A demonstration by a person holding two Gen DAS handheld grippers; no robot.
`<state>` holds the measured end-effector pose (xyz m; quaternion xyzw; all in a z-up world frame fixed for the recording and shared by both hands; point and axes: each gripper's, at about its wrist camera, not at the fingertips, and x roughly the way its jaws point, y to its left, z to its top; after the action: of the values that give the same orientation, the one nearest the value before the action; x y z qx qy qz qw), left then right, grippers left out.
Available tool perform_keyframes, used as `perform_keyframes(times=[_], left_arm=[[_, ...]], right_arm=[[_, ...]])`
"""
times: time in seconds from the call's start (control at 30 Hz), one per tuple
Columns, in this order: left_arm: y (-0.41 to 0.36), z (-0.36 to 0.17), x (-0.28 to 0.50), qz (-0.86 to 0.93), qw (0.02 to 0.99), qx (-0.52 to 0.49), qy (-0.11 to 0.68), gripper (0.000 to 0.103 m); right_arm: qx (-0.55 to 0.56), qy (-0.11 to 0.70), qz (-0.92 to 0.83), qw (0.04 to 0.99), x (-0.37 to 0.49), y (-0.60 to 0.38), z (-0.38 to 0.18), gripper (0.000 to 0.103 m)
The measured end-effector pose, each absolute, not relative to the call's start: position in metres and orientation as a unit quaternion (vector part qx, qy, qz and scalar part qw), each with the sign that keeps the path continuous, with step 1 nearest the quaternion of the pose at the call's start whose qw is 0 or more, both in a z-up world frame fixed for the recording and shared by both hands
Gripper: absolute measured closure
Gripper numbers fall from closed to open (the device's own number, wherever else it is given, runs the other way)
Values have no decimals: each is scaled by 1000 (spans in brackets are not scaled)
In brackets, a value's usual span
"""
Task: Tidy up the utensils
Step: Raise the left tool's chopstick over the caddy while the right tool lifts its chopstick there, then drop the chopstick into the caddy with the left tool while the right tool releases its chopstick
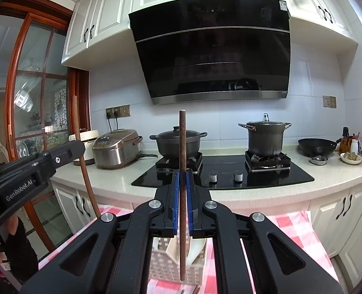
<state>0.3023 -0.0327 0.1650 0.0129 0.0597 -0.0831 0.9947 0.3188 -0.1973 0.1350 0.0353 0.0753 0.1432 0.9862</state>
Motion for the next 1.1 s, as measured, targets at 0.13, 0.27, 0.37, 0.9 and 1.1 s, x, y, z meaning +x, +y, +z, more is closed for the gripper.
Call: perform_keyframes(times=[0.13, 0.27, 0.37, 0.9, 1.1], left_arm=[[-37, 173, 327, -76, 996, 13, 51, 97], [-34, 170, 357, -71, 996, 2, 59, 97], [-28, 159, 378, -71, 994, -11, 78, 97], [-14, 56, 428, -76, 975, -35, 205, 97], [-14, 45, 424, -55, 977, -20, 207, 89]], right_arm=[[39, 74, 140, 987, 338, -198, 137, 97], [37, 82, 139, 986, 359, -195, 131, 97], [37, 97, 142, 984, 371, -192, 121, 97], [26, 194, 143, 970, 406, -184, 57, 97], [32, 201, 138, 969, 407, -186, 51, 89]])
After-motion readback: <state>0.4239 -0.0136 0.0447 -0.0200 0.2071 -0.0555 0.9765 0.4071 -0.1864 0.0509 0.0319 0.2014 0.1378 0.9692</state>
